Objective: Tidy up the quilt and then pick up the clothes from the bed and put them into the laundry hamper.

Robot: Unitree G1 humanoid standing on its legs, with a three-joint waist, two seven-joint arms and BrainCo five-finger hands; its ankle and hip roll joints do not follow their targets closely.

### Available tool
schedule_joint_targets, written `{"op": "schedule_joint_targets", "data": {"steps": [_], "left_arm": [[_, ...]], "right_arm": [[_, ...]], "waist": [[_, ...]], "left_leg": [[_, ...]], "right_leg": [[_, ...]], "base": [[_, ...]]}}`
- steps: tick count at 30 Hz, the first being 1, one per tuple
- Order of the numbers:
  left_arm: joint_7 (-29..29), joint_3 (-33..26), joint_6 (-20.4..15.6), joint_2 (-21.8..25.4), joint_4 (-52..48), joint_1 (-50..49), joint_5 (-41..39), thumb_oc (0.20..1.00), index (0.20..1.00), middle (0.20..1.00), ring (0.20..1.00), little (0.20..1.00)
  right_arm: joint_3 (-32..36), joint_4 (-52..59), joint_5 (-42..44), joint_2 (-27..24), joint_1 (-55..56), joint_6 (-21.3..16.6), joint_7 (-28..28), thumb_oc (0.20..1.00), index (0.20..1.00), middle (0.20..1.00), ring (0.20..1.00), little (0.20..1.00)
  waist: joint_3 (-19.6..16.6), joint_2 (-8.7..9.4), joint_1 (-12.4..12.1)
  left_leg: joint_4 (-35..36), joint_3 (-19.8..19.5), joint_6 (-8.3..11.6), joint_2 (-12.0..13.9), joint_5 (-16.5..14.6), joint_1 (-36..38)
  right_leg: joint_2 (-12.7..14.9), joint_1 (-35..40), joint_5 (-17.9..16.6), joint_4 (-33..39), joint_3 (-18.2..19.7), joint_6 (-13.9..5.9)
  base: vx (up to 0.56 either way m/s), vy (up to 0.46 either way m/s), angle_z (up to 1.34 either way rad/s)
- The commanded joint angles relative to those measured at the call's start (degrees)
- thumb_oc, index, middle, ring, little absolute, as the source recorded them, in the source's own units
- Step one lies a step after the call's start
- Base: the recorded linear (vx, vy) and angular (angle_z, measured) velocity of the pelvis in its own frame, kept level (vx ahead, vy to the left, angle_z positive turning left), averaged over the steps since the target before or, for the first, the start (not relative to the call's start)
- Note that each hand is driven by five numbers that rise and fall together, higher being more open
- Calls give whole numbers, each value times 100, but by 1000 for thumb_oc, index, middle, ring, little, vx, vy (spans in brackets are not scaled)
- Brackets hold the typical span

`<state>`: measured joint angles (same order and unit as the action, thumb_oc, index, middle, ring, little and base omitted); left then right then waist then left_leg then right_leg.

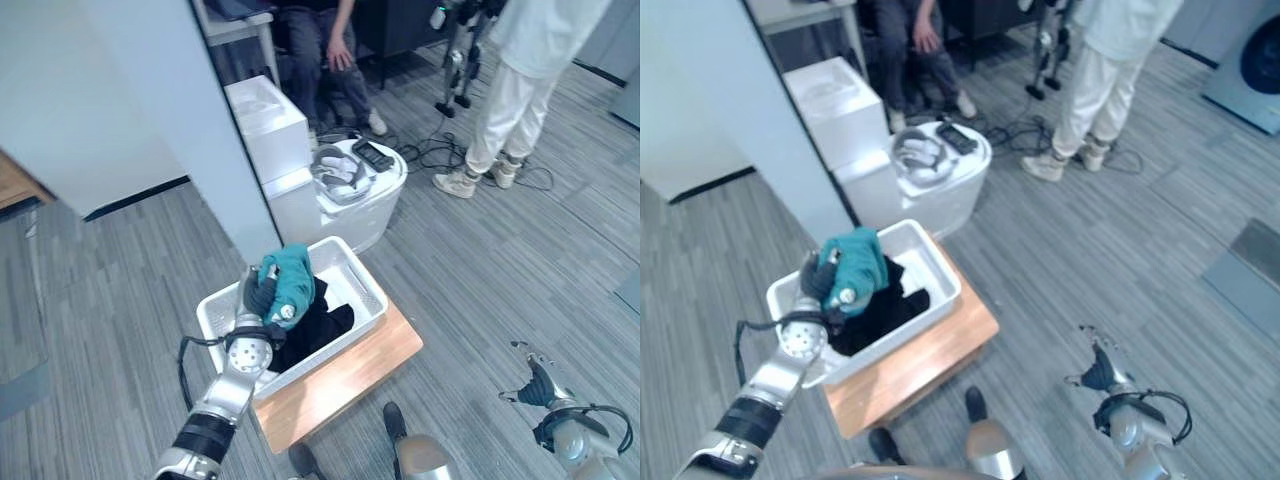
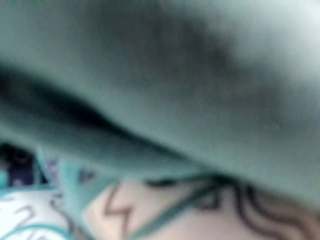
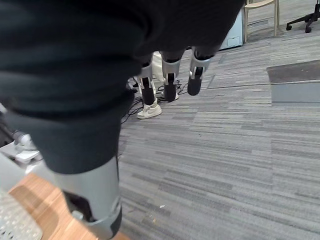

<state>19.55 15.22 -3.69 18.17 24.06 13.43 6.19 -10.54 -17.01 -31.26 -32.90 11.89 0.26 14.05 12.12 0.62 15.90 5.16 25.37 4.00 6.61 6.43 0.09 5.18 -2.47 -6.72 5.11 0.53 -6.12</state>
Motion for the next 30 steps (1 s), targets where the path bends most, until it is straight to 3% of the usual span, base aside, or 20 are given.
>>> {"op": "schedule_joint_targets", "data": {"steps": [1, 2, 6, 11, 14, 16, 19, 25, 27, 28, 30], "left_arm": [[556, 19, -18, 23, 599, 917, 297, 1000, 1000, 1000, 1000, 1000], [525, 76, 56, -41, 1305, 1216, 110, 1000, 1000, 1000, 1000, 1000], [638, -54, 40, -18, 1663, 1392, -230, 1000, 1000, 1000, 1000, 1000], [1006, -675, -181, 370, 919, 1008, -656, 1000, 1000, 1000, 1000, 1000], [1029, -901, -222, 553, 844, 888, -752, 1000, 1000, 1000, 1000, 1000], [1019, -1225, -342, 792, 579, 569, -851, 1000, 1000, 1000, 1000, 1000], [1019, -1351, -378, 809, 529, 422, -924, 1000, 1000, 1000, 1000, 1000], [710, -1955, -543, 291, 856, -948, -1917, 1000, 1000, 1000, 1000, 1000], [597, -2000, -432, 173, 1558, -1230, -1842, 1000, 1000, 1000, 1000, 1000], [439, -1951, -220, -85, 2763, -1518, -1737, 1000, 1000, 1000, 1000, 1000], [388, -1895, -180, -140, 3046, -1572, -1682, 1000, 1000, 1000, 1000, 1000]], "right_arm": [[-22, -15, -92, 37, -641, -161, 357, 1000, 1000, 1000, 1000, 1000], [-159, -248, -37, 111, -698, -101, 377, 1000, 1000, 1000, 1000, 1000], [-238, -778, 213, 295, -668, -2, 421, 1000, 1000, 1000, 1000, 1000], [38, -1635, 763, 525, -319, 20, 534, 1000, 1000, 1000, 1000, 1000], [53, -1919, 778, 517, -321, 42, 511, 1000, 1000, 1000, 1000, 1000], [80, -2468, 864, 598, -385, 116, 476, 1000, 1000, 1000, 1000, 1000], [62, -2702, 949, 668, -451, 130, 464, 1000, 1000, 1000, 1000, 1000], [180, -4055, 1584, 1225, -980, 335, 403, 1000, 1000, 1000, 1000, 1000], [189, -4277, 1680, 1373, -1066, 355, 330, 1000, 1000, 1000, 1000, 1000], [65, -4792, 1691, 1566, -1260, 373, 306, 1000, 1000, 1000, 1000, 1000], [14, -4961, 1666, 1621, -1323, 381, 311, 1000, 1000, 1000, 1000, 1000]], "waist": [[308, -57, 19], [354, -61, 62], [324, -58, 90], [155, -28, -45], [109, -23, -116], [31, -29, -294], [-12, -25, -357], [-176, -40, -796], [-218, -34, -908], [-279, -25, -1088], [-292, -22, -1123]], "left_leg": [[-16, -182, 44, -120, -684, 131], [-16, -189, 45, -118, -647, 7], [-16, -181, 66, -86, -621, -64], [-16, -235, 111, -48, -664, 150], [-16, -295, 128, -52, -669, 243], [-16, -410, 152, -60, -683, 359], [-16, -441, 160, -53, -665, 373], [-16, -763, 146, -97, -673, 553], [-16, -837, 137, -108, -677, 587], [-16, -950, 126, -137, -678, 618], [-16, -986, 123, -147, -681, 622]], "right_leg": [[75, -92, 760, -339, -42, -349], [67, -221, 733, -362, -32, -349], [48, -280, 718, -370, -62, -354], [22, -35, 792, -367, -148, -305], [12, 125, 816, -338, -214, -288], [18, 351, 850, -300, -341, -270], [10, 402, 842, -283, -374, -253], [12, 789, 909, -212, -581, -185], [11, 860, 933, -200, -638, -170], [12, 973, 973, -189, -753, -160], [14, 999, 982, -176, -785, -159]], "base": [[-135, 15, -19], [-58, 3, -9], [-20, -4, -4], [66, -30, 2], [51, -38, 5], [53, -49, 17], [37, -41, 19], [42, -32, 30], [55, -14, 28], [63, -9, 35], [51, 0, 39]]}}
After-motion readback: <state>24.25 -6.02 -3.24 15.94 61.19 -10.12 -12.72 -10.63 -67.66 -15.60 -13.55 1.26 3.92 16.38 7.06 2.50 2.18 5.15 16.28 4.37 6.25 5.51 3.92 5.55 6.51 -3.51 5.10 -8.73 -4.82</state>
